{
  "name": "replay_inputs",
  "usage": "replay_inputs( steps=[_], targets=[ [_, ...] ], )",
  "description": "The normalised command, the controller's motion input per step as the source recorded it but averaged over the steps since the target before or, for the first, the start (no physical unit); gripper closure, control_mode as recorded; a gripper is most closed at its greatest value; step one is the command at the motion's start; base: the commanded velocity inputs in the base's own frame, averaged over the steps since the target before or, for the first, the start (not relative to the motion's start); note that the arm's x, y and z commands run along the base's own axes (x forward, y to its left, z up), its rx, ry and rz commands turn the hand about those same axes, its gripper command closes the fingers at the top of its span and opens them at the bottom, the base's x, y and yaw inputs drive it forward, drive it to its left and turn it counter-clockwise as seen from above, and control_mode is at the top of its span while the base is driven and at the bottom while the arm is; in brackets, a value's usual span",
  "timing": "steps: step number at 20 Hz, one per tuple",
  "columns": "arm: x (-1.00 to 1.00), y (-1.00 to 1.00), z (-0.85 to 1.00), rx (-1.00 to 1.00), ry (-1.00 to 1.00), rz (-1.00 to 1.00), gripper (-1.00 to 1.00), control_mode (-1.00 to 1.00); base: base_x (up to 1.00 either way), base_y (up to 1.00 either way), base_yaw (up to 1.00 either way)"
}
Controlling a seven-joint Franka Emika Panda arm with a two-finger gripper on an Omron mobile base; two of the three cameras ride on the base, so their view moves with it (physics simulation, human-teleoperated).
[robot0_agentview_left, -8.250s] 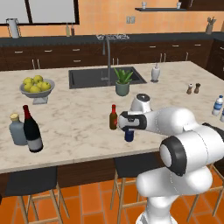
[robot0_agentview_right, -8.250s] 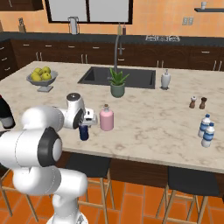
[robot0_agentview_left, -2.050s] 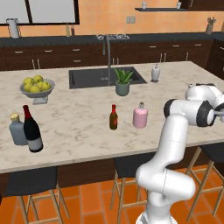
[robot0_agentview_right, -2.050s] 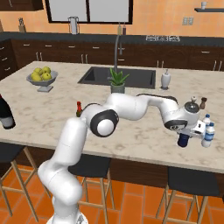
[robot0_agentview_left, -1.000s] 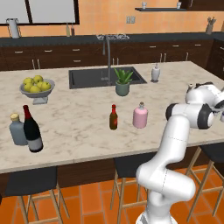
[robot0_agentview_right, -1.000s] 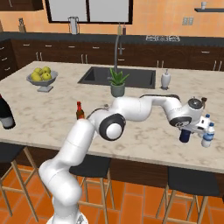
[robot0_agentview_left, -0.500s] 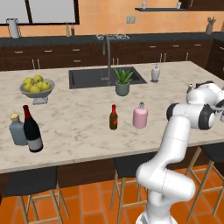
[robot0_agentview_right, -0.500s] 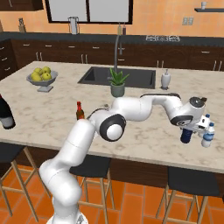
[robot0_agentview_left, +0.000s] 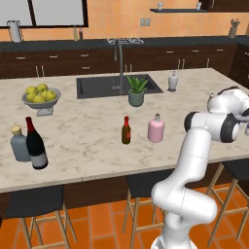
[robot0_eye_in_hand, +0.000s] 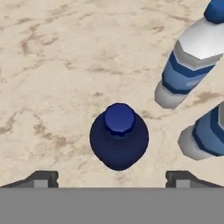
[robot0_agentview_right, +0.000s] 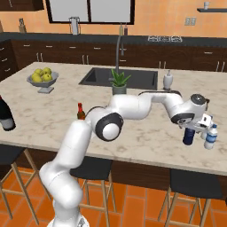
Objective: Move the plastic bottles in the middle to the plastics group, and the glass bottles in the middle to the glass group.
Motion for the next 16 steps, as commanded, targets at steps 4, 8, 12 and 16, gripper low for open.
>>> replay_inputs(
  steps=[4,8,12,16],
  targets=[
    [-0.54,0.28,0.81,-0.03,-0.08,0.00,-1.00,-1.00,0.00,0.00,0.00],
    [-0.39,0.89,0.46,-0.12,-0.03,0.00,-1.00,-1.00,0.00,0.00,0.00],
    [-0.07,1.00,0.24,-0.18,0.00,-0.01,-1.00,-1.00,0.00,0.00,0.00],
    [0.00,1.00,0.03,-0.16,0.03,0.00,-1.00,-1.00,0.00,0.00,0.00]
  ],
)
